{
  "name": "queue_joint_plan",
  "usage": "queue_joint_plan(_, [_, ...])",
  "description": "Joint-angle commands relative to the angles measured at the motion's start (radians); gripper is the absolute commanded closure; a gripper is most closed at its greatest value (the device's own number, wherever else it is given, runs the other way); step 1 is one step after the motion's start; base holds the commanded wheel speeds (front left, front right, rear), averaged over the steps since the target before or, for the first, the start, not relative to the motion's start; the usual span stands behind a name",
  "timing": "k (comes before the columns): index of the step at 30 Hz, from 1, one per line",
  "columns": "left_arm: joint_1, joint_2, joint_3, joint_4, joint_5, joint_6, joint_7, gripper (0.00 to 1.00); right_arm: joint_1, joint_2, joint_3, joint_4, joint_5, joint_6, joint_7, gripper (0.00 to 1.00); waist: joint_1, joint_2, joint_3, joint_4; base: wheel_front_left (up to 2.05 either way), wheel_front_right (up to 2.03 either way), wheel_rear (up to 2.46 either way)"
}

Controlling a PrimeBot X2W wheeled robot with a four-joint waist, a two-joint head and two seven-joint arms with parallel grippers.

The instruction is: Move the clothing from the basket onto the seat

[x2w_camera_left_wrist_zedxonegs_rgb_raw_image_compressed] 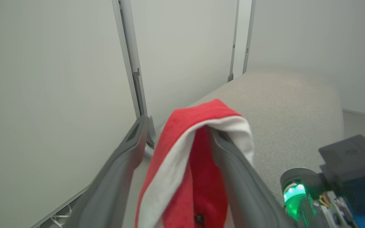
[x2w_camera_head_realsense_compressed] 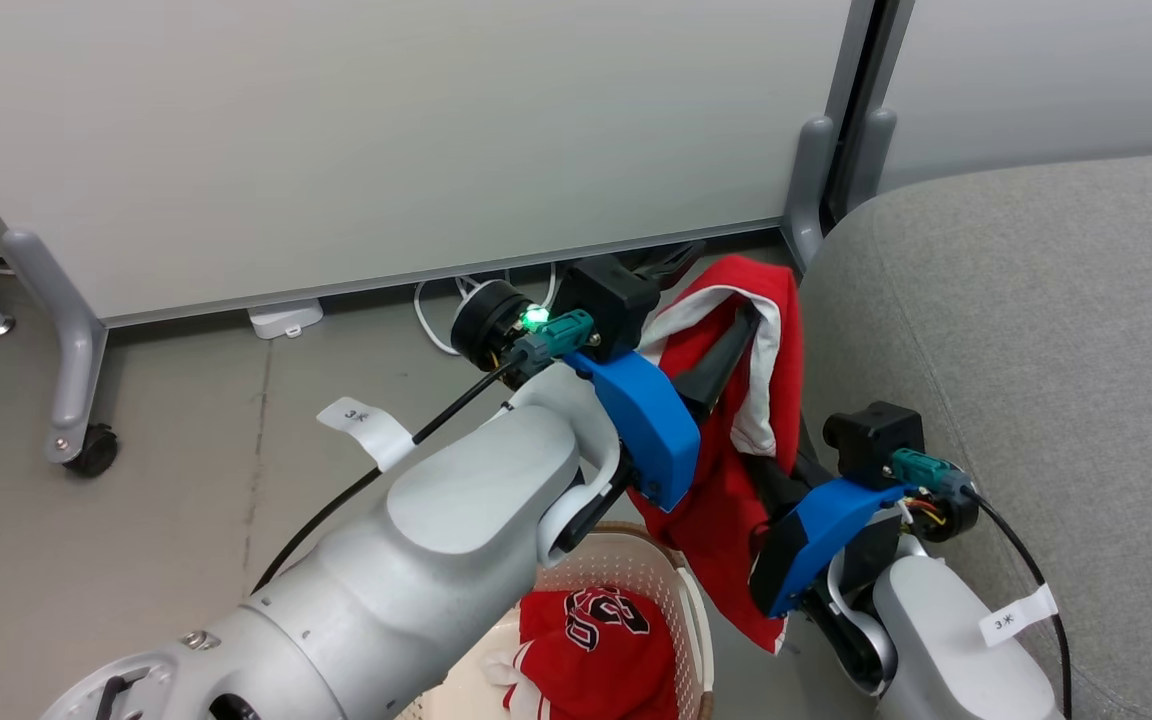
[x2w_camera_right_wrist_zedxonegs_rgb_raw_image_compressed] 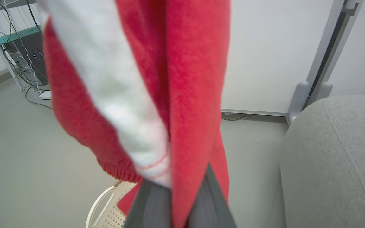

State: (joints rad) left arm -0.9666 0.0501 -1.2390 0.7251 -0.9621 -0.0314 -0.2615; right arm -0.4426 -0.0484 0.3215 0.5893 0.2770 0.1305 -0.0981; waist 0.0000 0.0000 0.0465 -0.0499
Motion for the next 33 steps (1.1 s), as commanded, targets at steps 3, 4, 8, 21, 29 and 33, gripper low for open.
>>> queue_joint_plan(3, [0.014, 0.001, -0.004, 0.014, -0.018, 0.005, -0.001, 0.00, -0.013, -0.004, -0.007, -0.002, -0.005, 0.000, -0.007, 1.00, 0.0000, 0.0000, 0.003, 0.000, 0.00, 0.00, 0.00])
queue_joint_plan(4, [0.020, 0.001, -0.003, 0.018, -0.023, 0.005, -0.001, 0.00, -0.014, -0.004, -0.011, -0.002, -0.008, 0.000, -0.007, 1.00, 0.0000, 0.0000, 0.004, 0.000, 0.00, 0.00, 0.00])
queue_joint_plan(8, [0.052, 0.001, 0.010, 0.045, -0.030, 0.008, -0.003, 0.00, -0.018, -0.003, -0.034, -0.008, -0.019, 0.000, -0.011, 1.00, 0.0000, 0.0000, 0.010, -0.003, 0.00, 0.00, 0.00])
queue_joint_plan(21, [0.289, 0.114, 0.265, -0.079, 0.134, 0.042, -0.004, 0.00, 0.000, -0.004, -0.104, -0.072, -0.046, 0.000, -0.004, 1.00, 0.0000, 0.0000, 0.036, -0.059, 0.00, 0.00, 0.00])
queue_joint_plan(29, [0.501, 0.198, 0.469, -0.259, 0.279, 0.049, -0.004, 0.00, 0.011, -0.003, -0.134, -0.137, -0.066, 0.000, 0.010, 1.00, 0.0000, 0.0000, 0.050, -0.139, 0.00, 0.00, 0.00])
queue_joint_plan(33, [0.608, 0.223, 0.570, -0.360, 0.359, 0.045, -0.004, 0.00, 0.021, -0.003, -0.134, -0.163, -0.066, 0.000, 0.022, 1.00, 0.0000, 0.0000, 0.055, -0.189, 0.00, 0.00, 0.00])
